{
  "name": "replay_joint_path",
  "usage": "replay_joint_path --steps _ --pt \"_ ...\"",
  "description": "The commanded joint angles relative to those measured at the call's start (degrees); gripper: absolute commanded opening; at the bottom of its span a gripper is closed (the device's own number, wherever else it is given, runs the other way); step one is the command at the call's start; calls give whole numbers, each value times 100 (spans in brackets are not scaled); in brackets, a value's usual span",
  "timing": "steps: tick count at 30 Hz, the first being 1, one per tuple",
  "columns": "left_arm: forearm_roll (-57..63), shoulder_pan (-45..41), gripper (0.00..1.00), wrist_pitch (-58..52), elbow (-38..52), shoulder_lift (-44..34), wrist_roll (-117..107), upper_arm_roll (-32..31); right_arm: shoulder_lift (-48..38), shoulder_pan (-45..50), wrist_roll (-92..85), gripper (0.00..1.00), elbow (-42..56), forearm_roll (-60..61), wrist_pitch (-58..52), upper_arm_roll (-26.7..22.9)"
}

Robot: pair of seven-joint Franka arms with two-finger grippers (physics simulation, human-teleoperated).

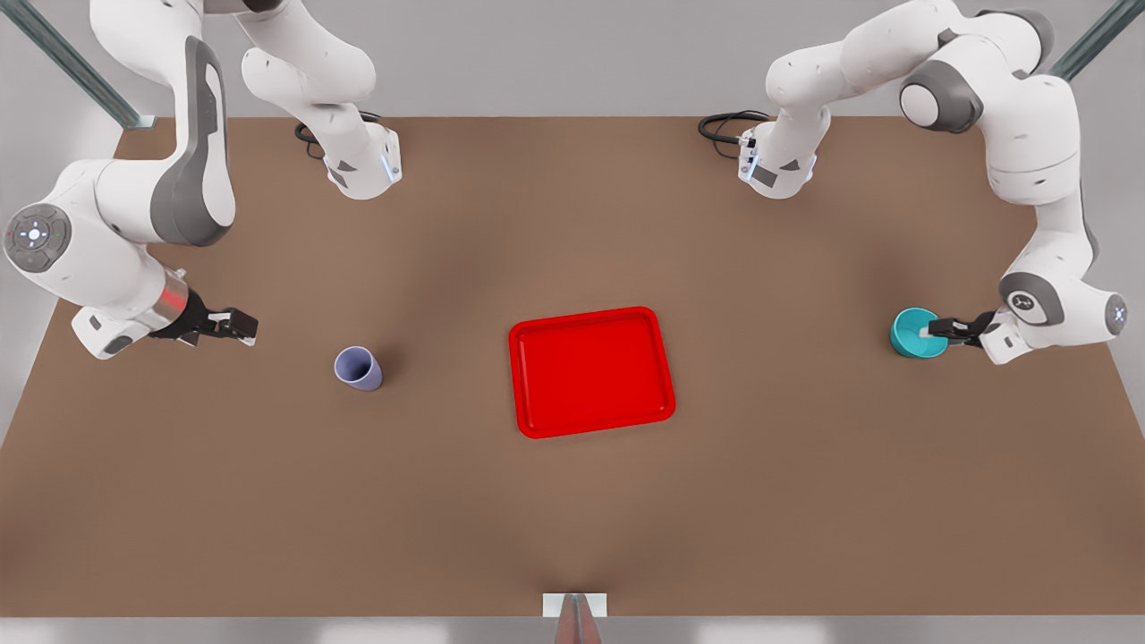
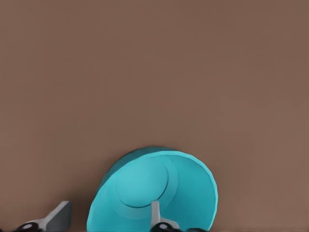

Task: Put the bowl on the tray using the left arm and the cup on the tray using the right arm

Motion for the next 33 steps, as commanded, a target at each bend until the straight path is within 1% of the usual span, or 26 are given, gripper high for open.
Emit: replay_joint_path --steps 1,4,5,6,8,19,20,22,23,24,25,26,27,28,29,31,32,33 --pt "19 0 50 1 0 13 -2 -2 0 -1 0 100 0 0 0 0" --pt "19 -9 40 1 0 22 -46 -10 0 -1 0 100 0 0 0 0" --pt "1 -9 35 -8 0 22 -55 -19 0 -1 0 100 0 0 0 0" --pt "1 -9 24 -25 0 22 -55 -10 0 -1 0 100 0 0 0 0" --pt "-8 -9 21 1 0 30 -46 -19 0 -1 0 100 0 0 0 0" --pt "-8 -70 21 -8 44 -14 -257 -28 0 -9 -9 100 0 0 0 0" --pt "-25 -227 21 -113 35 -180 -449 -28 0 -9 -9 100 0 0 0 0" --pt "-16 -1440 21 -324 35 -892 -2119 -63 0 -9 -9 100 0 0 0 0" --pt "-25 -2003 21 -324 44 -1121 -2515 -63 0 -9 -9 100 0 0 0 0" --pt "-34 -2485 21 -280 105 -1182 -2927 -63 0 -9 -9 100 0 0 0 0" --pt "-43 -2811 21 -263 237 -1174 -3182 -72 0 -9 -9 100 0 0 -9 0" --pt "-113 -3356 21 -219 299 -1148 -3491 -72 0 -9 -9 100 0 0 0 0" --pt "-254 -3787 21 -350 632 -989 -3868 -72 0 -9 -9 100 0 0 0 0" --pt "-263 -3990 21 -639 1009 -780 -4228 -220 0 -9 -9 100 0 0 0 0" --pt "-263 -4008 21 -790 1370 -568 -4588 -519 0 -9 -9 100 0 0 0 -9" --pt "-254 -4034 21 -755 1854 -199 -5889 -1354 0 -9 -9 100 0 0 0 0" --pt "-236 -4104 21 -685 1960 -67 -6495 -1531 0 -9 -9 100 0 0 0 0" --pt "-280 -4385 21 -667 1995 13 -6822 -1531 0 -9 -9 100 0 0 0 0"
